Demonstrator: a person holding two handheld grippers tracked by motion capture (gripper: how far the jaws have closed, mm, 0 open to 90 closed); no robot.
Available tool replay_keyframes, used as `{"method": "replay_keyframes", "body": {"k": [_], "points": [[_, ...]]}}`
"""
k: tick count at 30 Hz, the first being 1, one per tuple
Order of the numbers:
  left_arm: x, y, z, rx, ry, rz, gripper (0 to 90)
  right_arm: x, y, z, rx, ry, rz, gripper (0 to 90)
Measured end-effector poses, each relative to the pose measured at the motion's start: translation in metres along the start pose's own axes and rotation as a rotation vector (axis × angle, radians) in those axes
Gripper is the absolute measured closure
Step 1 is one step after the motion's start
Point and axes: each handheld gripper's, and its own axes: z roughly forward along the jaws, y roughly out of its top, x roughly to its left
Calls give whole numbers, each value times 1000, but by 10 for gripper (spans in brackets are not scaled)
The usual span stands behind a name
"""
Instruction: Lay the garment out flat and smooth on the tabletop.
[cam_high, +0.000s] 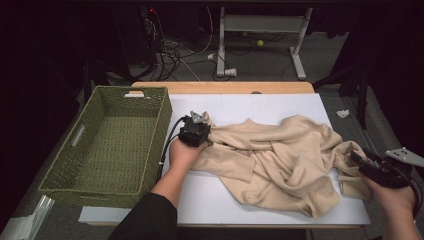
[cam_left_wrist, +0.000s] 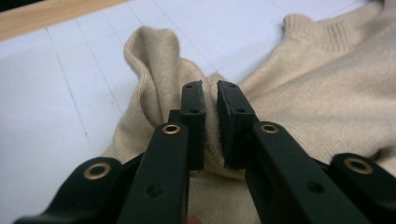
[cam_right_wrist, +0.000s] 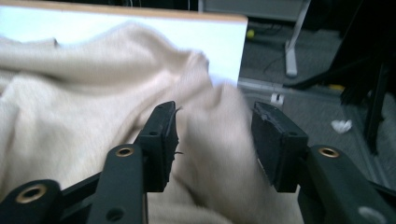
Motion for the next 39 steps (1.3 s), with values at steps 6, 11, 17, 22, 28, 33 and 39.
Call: {"method": "replay_keyframes", "body": {"k": [6,11,17,22,28,33,39], "points": [[-22,15,11,-33,-42,52,483,20,28,22,-9,54,-53,511],[-24,25,51,180,-84,28,317,42,49,69,66,123,-80,427],[-21,26,57,231,-114,12,269,30,51,121,227,19,-47,192],[-27,20,55,212,-99,90,602,21,42,149,371,22,-17,265],[-23,20,52,204,-128,92,773,22,43,152,407,94,-36,676],[-20,24,43,123,-107,95,789,31,44,147,355,89,-127,840],[-5,48,30,9,-13,82,790,32,87,133,195,27,-158,847]]}}
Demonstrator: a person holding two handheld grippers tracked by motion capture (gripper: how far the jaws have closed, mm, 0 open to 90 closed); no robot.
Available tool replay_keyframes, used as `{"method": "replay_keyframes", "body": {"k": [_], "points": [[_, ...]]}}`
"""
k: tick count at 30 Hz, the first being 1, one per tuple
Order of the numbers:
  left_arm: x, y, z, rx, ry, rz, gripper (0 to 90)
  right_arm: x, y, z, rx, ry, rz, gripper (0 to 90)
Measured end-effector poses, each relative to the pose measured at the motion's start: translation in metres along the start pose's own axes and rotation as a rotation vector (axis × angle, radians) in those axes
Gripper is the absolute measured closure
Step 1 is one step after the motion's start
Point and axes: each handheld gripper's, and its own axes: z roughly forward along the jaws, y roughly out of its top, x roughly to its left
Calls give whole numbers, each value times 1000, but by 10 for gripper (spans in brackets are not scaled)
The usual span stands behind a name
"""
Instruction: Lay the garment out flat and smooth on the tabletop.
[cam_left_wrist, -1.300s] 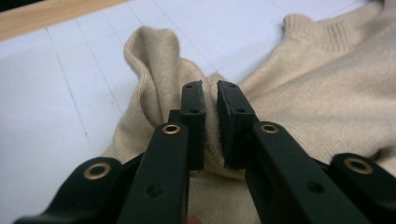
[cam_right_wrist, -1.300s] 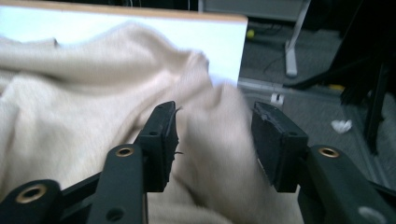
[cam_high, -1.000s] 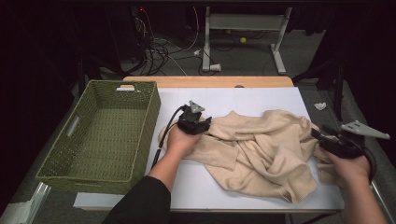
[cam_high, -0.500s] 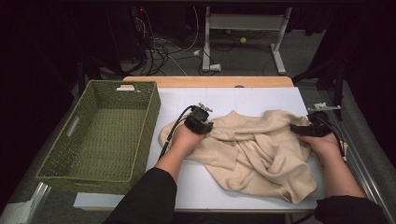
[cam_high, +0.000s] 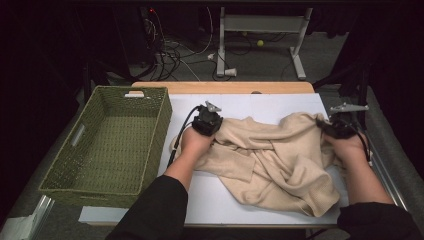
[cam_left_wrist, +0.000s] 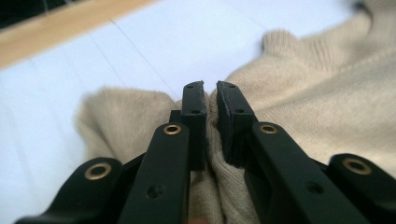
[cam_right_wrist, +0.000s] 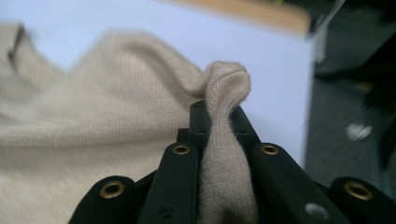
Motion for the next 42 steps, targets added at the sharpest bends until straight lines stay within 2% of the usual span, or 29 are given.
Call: {"method": "replay_keyframes", "body": {"k": [2,4,6,7,8,10,11,12,13,14,17,20,25,28,31,34,38,40,42], "points": [[6,13,-9,-52,27,-8,797,-1,20,-12,-65,-46,-25,847],[11,30,-22,-137,64,-23,798,-4,39,-25,-145,-94,-41,847],[15,43,-29,-194,98,-27,799,-10,53,-35,-239,-124,-16,847],[17,50,-28,-209,116,-30,799,-13,57,-37,-265,-131,3,847],[20,53,-23,-201,132,-32,797,-18,60,-35,-272,-138,23,846],[26,52,-4,-138,124,-95,778,-24,59,-22,-236,-140,53,816],[27,48,11,-54,97,-121,718,-27,56,-13,-205,-133,71,747],[27,48,11,-54,97,-121,646,-29,50,0,-157,-107,106,657],[27,42,23,23,68,-122,646,-29,50,0,-157,-107,106,657],[26,35,34,88,22,-138,574,-31,44,9,-119,-74,129,597],[18,20,44,120,-25,-143,486,-29,26,23,-87,-28,155,533],[11,13,41,119,-41,-148,402,-25,13,28,-62,-12,150,513],[1,5,26,109,-63,-108,364,-21,-4,23,-38,-4,128,510],[-1,-1,16,94,-84,-106,344,-22,-10,16,-37,-4,125,512],[-7,-14,1,73,-97,-97,315,-24,-19,2,-43,-7,120,516],[-19,-26,-7,85,-94,-46,262,-26,-31,-13,-59,4,147,531],[-30,-43,-25,48,-147,-61,205,-25,-46,-30,-50,-10,151,547],[-38,-56,-36,28,-161,-34,187,-25,-56,-37,-46,3,145,537],[-45,-70,-45,28,-172,-10,171,-25,-67,-42,-27,20,141,515]]}}
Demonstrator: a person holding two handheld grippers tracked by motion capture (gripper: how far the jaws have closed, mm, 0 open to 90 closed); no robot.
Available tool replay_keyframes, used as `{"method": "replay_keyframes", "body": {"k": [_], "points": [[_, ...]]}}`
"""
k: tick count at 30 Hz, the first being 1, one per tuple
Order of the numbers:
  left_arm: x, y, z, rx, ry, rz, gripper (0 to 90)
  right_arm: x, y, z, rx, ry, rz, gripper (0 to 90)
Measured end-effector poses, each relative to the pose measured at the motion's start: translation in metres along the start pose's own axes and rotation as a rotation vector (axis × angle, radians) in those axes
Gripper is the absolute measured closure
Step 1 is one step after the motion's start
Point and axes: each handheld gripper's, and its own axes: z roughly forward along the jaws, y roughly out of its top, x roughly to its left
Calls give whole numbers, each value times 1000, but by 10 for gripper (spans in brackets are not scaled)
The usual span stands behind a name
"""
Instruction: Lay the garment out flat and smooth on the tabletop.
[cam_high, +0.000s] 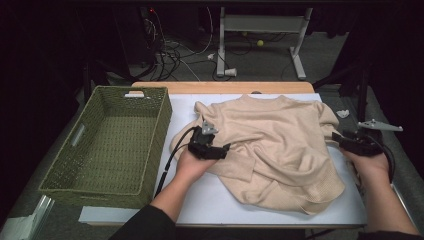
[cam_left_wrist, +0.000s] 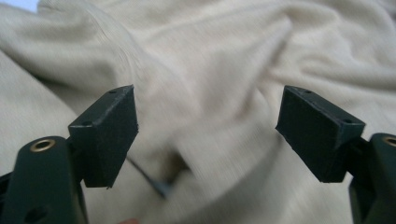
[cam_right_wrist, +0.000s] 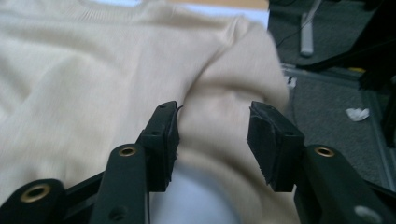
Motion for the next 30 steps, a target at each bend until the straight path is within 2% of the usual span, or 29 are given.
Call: {"method": "replay_keyframes", "body": {"k": [1,3,4,6,7,9,10,12,13,15,17,20,25,26,27,28,30], "points": [[-3,-6,-2,-1,-1,7,165,-1,-7,-3,8,-9,-12,510],[-8,-17,-5,-18,-28,23,165,-2,-17,-7,20,-18,-8,499],[-8,-17,-5,-18,-28,23,165,-2,-21,-7,28,-22,-5,496],[-10,-27,-6,-53,-29,53,165,-2,-27,-6,43,-18,-4,490],[-9,-31,-6,-67,-30,55,165,-2,-27,-6,43,-18,-4,490],[-6,-35,-4,-81,-46,20,165,-3,-30,0,65,-29,-2,490],[-6,-35,-5,-96,-48,19,165,-4,-30,3,77,-39,9,499],[-6,-36,-6,-106,-63,21,152,-7,-31,9,97,-49,25,561],[-6,-37,-5,-106,-64,18,140,-9,-32,13,113,-55,28,654],[-7,-37,-5,-105,-61,34,140,-11,-33,16,99,-74,11,823],[-10,-38,-5,-104,-52,54,141,-17,-31,17,94,-97,-12,851],[-12,-39,-5,-113,-43,67,141,-27,-25,19,84,-144,-4,855],[-11,-39,-6,-121,-51,63,143,-53,-11,17,59,-232,46,846],[-11,-39,-6,-121,-51,63,143,-58,-9,17,60,-235,53,802],[-11,-39,-6,-122,-53,63,143,-59,-7,17,53,-236,69,701],[-11,-40,-7,-123,-56,63,143,-59,-7,17,53,-236,69,701],[-10,-40,-7,-131,-63,65,143,-57,-5,16,38,-198,92,637]]}}
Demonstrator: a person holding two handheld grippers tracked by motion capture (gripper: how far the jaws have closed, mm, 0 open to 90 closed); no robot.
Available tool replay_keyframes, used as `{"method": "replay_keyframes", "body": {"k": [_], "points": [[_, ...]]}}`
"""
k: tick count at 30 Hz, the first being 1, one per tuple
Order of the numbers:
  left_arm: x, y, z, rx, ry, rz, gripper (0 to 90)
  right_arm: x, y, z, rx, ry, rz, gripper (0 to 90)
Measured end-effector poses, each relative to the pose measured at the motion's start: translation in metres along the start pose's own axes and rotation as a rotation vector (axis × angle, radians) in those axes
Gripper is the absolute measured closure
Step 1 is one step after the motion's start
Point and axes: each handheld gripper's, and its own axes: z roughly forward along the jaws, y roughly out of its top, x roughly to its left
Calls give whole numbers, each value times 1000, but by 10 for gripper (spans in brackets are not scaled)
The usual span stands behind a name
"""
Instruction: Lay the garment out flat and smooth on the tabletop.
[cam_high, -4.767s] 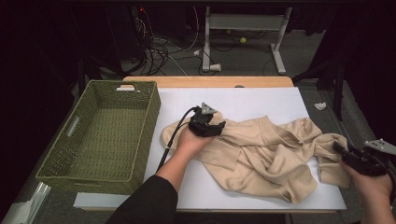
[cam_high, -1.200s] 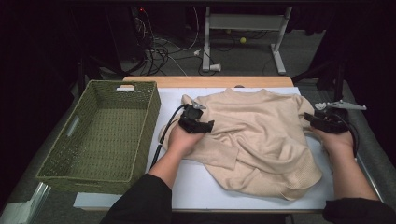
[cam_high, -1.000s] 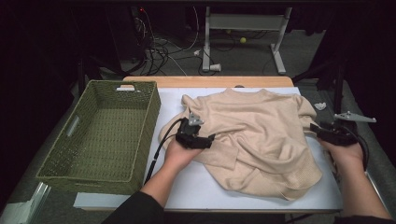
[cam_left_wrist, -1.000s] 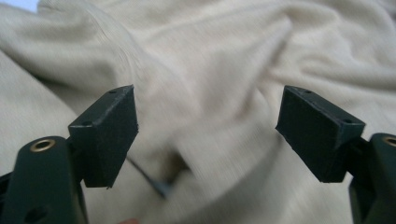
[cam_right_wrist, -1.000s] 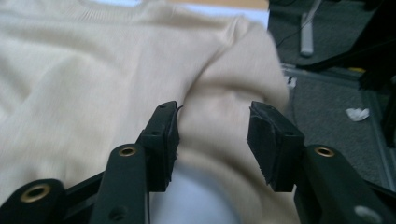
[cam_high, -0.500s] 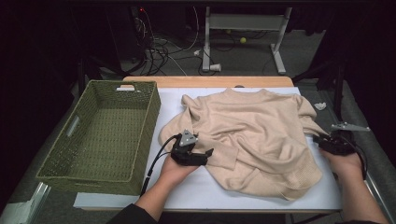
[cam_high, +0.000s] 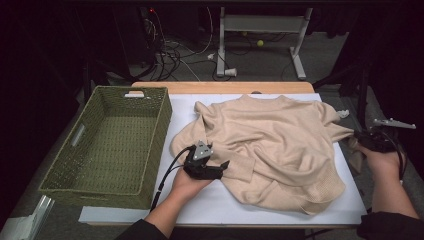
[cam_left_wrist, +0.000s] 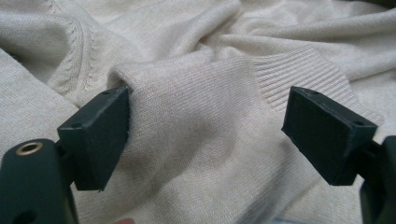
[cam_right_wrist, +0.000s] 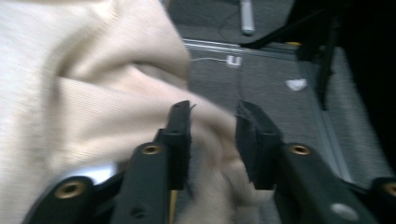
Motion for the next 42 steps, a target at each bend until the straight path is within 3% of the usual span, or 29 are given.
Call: {"method": "replay_keyframes", "body": {"k": [4,8,14,16,17,20,23,28,32,34,37,42], "points": [[-1,-1,-1,-22,-3,9,143,15,-2,1,-12,64,-28,591],[-2,-1,-1,-20,1,12,143,28,-5,7,-1,148,-20,575],[-2,-1,-1,-20,2,16,144,41,-8,25,58,213,-14,496],[-2,-1,-1,-20,3,18,144,42,-9,27,63,209,-9,506],[-2,-1,-1,-19,4,20,144,42,-9,27,62,209,6,552],[-2,-1,-1,-19,4,21,144,38,-10,20,39,196,-29,856],[-2,-1,-1,-19,4,19,144,43,-9,14,34,142,-99,864],[-2,-1,-1,-19,2,20,144,40,-4,-10,-65,126,-103,865],[-2,-1,-1,-19,3,21,144,37,-14,-14,-46,115,-124,862],[-3,-1,-1,-20,4,23,144,36,-22,-11,-21,129,-111,806],[-3,-1,-1,-22,8,25,144,33,-25,-10,-31,156,-80,660],[-3,-1,-1,-21,8,24,144,33,-11,-9,-55,156,-73,645]]}}
